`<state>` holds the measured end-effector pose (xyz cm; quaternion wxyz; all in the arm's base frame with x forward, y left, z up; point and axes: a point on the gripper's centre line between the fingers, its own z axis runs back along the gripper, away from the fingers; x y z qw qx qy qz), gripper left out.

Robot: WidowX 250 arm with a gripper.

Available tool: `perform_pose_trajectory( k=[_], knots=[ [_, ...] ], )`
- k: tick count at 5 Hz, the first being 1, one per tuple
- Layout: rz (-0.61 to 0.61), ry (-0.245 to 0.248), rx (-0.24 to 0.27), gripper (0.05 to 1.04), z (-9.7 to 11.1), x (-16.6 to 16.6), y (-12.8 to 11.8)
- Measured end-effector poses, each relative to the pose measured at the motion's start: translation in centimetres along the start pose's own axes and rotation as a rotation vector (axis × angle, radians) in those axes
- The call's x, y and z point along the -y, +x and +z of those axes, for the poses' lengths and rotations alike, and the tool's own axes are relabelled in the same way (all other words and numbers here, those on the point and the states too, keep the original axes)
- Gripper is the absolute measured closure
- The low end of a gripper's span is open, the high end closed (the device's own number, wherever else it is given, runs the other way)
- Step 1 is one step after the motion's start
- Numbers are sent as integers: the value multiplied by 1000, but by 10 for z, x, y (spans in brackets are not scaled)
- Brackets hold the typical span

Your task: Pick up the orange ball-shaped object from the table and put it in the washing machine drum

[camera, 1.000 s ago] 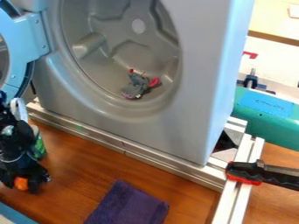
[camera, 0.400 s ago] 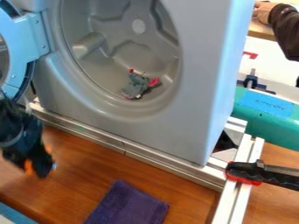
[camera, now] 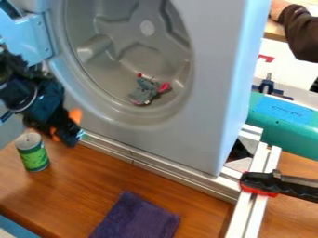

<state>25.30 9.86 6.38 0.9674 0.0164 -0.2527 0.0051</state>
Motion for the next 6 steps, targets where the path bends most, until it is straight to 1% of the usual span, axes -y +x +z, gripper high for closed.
perform_pose_trajectory(
  k=[1,2,3,4,5,6],
  knots=[
    [-31,-16,44,410,-3,3,31],
    [-16,-13,78,410,-13,-3,65],
    [21,22,96,410,-25,-21,97],
    [91,103,84,410,-42,-35,115],
    [124,178,57,410,-64,-24,132],
    [79,184,40,410,-75,-2,146]
  ],
)
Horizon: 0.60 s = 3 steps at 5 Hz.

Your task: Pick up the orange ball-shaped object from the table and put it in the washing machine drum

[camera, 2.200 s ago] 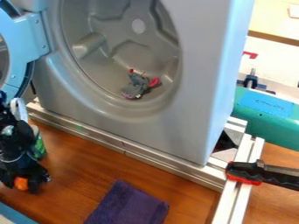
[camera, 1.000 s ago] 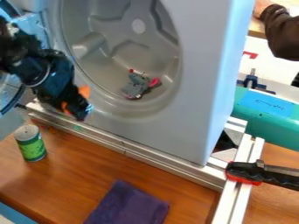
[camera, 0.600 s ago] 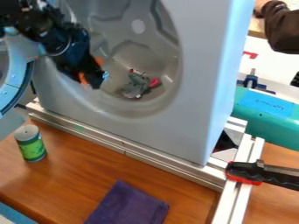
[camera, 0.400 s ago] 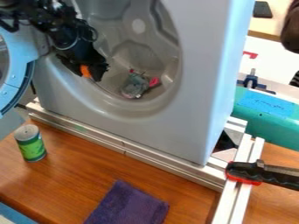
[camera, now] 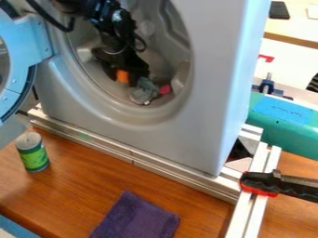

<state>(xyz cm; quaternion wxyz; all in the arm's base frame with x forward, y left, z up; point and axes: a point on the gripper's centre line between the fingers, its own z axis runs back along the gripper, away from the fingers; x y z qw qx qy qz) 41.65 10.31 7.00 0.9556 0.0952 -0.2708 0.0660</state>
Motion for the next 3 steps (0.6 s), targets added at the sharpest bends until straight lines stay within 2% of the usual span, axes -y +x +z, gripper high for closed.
perform_pose_trajectory(
  k=[1,2,3],
  knots=[
    [-5,-8,-26,410,-10,10,1],
    [12,28,-97,362,-27,6,-2],
    [29,49,-122,102,-28,5,1]
  ],
)
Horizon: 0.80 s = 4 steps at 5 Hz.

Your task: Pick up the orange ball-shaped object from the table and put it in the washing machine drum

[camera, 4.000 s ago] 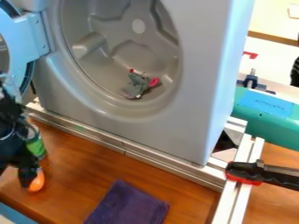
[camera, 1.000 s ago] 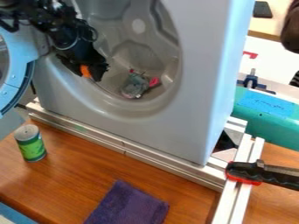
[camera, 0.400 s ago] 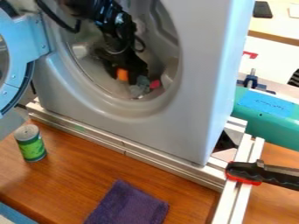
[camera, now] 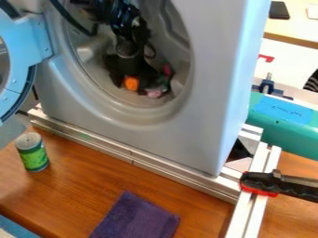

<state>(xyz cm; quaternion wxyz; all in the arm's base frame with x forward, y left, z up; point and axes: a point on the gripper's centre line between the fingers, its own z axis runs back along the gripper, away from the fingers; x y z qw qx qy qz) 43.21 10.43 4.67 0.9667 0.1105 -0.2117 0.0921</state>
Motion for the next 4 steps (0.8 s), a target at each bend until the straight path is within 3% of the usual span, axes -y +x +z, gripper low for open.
perform_pose_trajectory(
  k=[1,2,3,4],
  knots=[
    [5,-28,25,89,4,3,-2],
    [20,-73,116,88,37,-7,-1],
    [40,-85,203,87,65,-33,-18],
    [-36,-85,271,87,91,-39,-50]
  ],
)
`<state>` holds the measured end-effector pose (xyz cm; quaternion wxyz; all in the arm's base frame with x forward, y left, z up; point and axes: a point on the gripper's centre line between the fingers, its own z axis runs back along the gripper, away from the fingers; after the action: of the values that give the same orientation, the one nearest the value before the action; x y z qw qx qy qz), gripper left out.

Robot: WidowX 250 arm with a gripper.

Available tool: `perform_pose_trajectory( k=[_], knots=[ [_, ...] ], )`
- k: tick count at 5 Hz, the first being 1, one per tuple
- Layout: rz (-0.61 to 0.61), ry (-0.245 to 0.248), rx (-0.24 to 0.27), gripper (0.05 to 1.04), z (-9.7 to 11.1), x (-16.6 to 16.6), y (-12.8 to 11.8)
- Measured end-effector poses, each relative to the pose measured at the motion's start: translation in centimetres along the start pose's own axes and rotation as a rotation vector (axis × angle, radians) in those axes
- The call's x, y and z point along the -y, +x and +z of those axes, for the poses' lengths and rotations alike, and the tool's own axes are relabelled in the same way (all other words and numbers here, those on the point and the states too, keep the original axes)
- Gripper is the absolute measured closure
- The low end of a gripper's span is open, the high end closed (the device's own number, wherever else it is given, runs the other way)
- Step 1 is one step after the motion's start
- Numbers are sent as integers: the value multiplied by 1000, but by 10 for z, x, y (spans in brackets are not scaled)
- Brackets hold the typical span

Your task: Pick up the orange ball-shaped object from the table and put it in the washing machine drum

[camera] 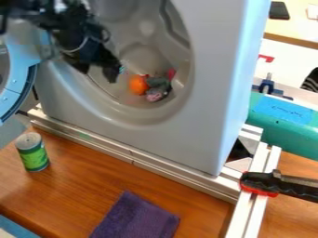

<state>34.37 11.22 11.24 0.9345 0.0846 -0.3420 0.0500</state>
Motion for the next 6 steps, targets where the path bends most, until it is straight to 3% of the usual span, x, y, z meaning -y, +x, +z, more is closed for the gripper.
perform_pose_trajectory(
  k=[1,2,3,4,5,6],
  knots=[
    [-52,-38,-71,87,21,11,-38],
    [-154,-139,-175,87,32,41,-81],
    [-242,-214,-286,87,38,62,-105],
    [-261,-262,-374,87,44,59,-136],
    [-263,-189,-445,87,42,55,-150],
    [-285,-213,-561,85,36,58,-170]
  ],
)
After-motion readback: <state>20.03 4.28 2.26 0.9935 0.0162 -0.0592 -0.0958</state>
